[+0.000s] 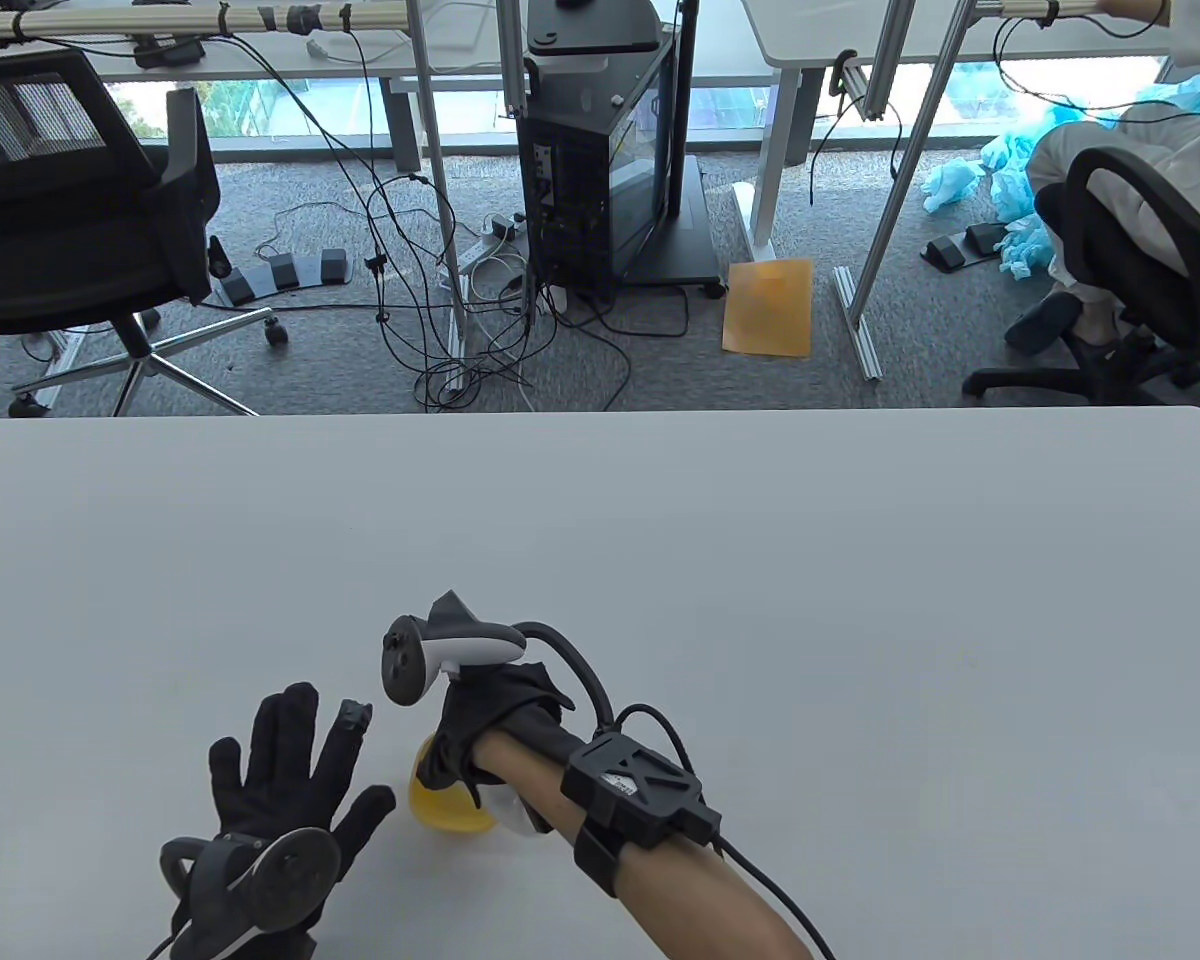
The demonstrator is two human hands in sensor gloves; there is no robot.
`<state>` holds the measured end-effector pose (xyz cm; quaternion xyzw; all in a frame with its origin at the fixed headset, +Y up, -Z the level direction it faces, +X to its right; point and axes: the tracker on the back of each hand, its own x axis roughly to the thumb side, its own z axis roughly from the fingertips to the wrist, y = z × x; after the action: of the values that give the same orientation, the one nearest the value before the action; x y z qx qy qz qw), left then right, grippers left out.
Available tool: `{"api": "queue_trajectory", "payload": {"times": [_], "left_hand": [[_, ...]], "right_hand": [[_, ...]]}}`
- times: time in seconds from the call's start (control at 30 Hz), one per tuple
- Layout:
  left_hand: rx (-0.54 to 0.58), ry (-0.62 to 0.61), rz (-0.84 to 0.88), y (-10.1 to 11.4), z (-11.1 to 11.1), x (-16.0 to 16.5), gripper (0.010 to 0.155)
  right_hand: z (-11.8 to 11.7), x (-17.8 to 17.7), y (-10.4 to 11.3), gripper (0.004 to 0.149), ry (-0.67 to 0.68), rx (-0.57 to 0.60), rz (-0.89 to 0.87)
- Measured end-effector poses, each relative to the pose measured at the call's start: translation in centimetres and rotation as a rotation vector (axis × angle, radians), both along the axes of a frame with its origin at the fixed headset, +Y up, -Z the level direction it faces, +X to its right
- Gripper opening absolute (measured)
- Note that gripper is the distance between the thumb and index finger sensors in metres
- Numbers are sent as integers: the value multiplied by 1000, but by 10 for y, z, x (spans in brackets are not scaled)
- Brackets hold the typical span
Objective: Invert dispenser and press with thumb onto small dish
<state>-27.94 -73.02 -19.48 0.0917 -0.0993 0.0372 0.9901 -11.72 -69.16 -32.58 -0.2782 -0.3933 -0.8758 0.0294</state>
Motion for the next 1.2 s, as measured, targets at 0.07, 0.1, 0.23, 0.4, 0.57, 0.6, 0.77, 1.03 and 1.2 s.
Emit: {"api": "queue_trajectory", "payload": {"times": [0.07, 0.1, 0.23, 0.4, 0.57, 0.6, 0.77, 1.03, 1.2], "left_hand": [[-1, -2, -1, 0, 0, 0, 76], [-2, -4, -4, -1, 0, 1, 76], [-8, -5, -19, -3, -1, 3, 76], [-12, -5, -27, -5, -1, 5, 76], [-6, -12, -25, -5, 0, 7, 76], [-3, -14, -26, -4, 0, 7, 76], [6, -28, -34, -4, 3, 12, 76], [2, -18, -38, -3, 2, 13, 76], [-1, -6, -41, -4, 1, 12, 76]], "right_hand": [[0, 4, 6, 78, -3, 32, -70], [0, 7, 9, 78, -1, 41, -96], [0, 21, 23, 78, -11, 95, -241], [5, 54, 38, 78, -73, 240, -485], [16, 100, 41, 78, -142, 388, -652], [18, 105, 41, 78, -152, 403, -670], [39, 159, 34, 78, -255, 571, -867], [78, 232, 12, 78, -409, 896, -1085], [96, 261, -15, 78, -553, 1124, -1331]]}}
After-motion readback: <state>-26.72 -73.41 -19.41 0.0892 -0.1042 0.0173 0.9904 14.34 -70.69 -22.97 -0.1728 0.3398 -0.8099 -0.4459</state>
